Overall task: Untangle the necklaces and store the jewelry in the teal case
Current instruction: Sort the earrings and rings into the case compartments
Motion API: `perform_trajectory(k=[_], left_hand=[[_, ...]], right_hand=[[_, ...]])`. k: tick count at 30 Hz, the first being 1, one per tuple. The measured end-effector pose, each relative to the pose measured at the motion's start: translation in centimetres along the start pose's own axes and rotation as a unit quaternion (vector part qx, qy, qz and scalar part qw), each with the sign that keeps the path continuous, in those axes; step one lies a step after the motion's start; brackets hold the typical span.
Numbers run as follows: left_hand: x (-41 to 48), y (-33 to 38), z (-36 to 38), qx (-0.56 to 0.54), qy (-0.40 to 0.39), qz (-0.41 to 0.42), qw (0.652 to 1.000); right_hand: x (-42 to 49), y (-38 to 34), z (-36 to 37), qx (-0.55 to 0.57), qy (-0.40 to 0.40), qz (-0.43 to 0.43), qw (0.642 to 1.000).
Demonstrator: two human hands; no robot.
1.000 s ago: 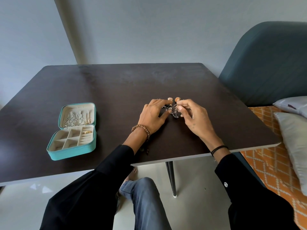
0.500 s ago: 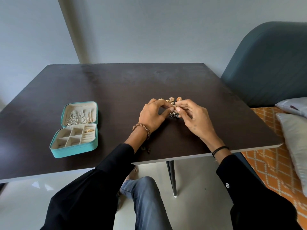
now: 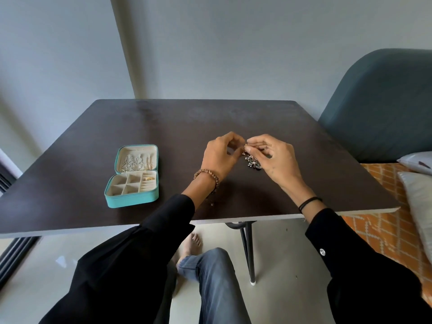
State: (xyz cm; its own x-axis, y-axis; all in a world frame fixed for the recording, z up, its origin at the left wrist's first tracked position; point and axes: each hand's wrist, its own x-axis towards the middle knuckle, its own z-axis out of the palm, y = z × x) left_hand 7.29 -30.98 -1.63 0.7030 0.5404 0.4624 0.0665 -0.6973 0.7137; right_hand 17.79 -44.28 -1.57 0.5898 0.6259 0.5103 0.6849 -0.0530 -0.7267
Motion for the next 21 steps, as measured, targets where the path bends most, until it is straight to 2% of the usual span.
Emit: perform_trajectory(k=[6,10,17,21], left_hand=[[-2.0,1.1,-3.2,0.006,0.027,-0.008,1.0],[-3.8,1.4,-5.1,-0.078,0.052,-0.066,0.993],[-8.1,1.2,-7.5,-0.217,0.136,-0.066,0.964],[-10.0,0.5,-9.3,-0.22,0.179,-0.047,0.958]], right_hand=[[-0.6,-3.3,0.6,0.001,0.001,-0.026,1.0],[-1.3,-5.5,1.7,0.026,-0.018,-0.039,0.999],[-2.5,-8.2,3.2,0.197,-0.087,-0.039,0.976],[-2.9,-9.8,4.9,0.233,-0.126,-0.049,0.963]])
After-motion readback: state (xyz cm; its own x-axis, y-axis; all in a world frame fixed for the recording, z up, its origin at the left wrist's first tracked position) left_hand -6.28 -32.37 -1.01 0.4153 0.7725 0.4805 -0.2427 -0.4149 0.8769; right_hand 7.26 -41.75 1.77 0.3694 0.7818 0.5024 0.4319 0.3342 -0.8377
